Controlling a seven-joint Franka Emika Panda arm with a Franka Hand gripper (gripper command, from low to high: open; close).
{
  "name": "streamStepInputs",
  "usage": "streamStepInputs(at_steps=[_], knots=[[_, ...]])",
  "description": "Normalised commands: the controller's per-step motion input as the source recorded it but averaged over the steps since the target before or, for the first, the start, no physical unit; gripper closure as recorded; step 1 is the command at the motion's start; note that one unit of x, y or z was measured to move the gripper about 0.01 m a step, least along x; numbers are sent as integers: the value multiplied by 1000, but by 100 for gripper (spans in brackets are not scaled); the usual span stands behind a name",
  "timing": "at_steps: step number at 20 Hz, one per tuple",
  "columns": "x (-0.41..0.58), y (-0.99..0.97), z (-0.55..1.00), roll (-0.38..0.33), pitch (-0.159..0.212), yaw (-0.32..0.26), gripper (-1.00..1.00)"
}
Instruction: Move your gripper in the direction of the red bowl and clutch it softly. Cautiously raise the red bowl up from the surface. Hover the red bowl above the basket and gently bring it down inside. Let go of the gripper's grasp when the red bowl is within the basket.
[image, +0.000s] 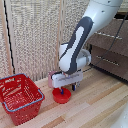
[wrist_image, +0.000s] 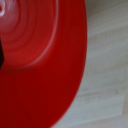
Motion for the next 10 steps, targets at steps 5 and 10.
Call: streamStepInputs(at_steps=[5,10], knots=[[0,0,-169,0,0,26,100],[0,0,-289,0,0,15,100]])
